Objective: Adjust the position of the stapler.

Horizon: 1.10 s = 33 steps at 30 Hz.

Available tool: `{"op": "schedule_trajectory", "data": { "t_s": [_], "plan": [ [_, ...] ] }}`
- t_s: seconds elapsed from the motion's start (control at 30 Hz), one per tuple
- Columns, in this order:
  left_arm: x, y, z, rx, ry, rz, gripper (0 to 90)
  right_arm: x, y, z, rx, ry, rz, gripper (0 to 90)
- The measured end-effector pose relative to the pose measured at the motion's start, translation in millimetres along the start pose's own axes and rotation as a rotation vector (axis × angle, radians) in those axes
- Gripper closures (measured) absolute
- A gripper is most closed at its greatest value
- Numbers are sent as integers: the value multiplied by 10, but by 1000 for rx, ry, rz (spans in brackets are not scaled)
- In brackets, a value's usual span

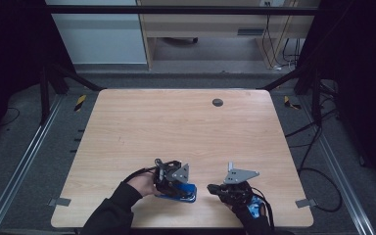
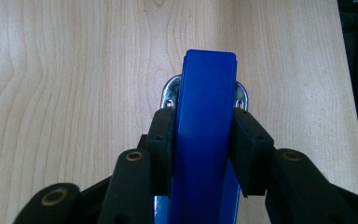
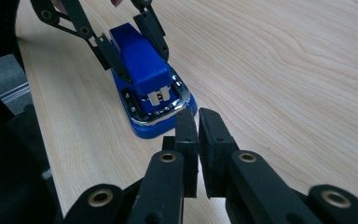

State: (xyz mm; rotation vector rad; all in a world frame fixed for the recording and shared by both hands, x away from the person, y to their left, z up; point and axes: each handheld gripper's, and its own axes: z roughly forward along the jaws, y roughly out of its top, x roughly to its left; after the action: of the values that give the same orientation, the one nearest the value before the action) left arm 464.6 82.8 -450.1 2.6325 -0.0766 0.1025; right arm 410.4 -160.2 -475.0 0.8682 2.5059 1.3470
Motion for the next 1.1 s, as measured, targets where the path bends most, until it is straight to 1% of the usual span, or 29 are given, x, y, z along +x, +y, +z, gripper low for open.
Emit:
{"op": "schedule_trajectory", "data": {
  "t_s": [0.1, 0.23, 0.4, 0.5, 0.57, 0.77, 1.0, 1.03, 1.1],
  "plan": [
    [1, -2, -1, -4, 4, 2, 633, 15, 2, 11, -1, 15, 3, 900],
    [8, -11, -7, -10, 9, 3, 641, 51, 4, 57, 12, 31, -3, 900],
    [15, -11, -8, -10, 3, 5, 647, 105, 15, 132, 11, 56, -10, 900],
    [18, -7, -9, -7, 2, 8, 649, 126, 19, 166, 15, 60, -16, 900],
    [21, -2, -10, -1, -1, 8, 649, 158, 11, 221, 13, 75, -18, 900],
    [33, 11, -5, 5, -8, 8, 651, 222, 14, 302, -9, 75, -29, 900],
    [34, 8, -4, 4, -9, 9, 651, 252, -4, 362, 5, 82, -29, 900],
    [33, 7, -2, 2, -8, 9, 651, 260, -5, 371, 5, 76, -33, 900],
    [38, 8, -6, 9, -10, 15, 651, 270, -5, 391, 8, 79, -32, 900]
  ]
}}
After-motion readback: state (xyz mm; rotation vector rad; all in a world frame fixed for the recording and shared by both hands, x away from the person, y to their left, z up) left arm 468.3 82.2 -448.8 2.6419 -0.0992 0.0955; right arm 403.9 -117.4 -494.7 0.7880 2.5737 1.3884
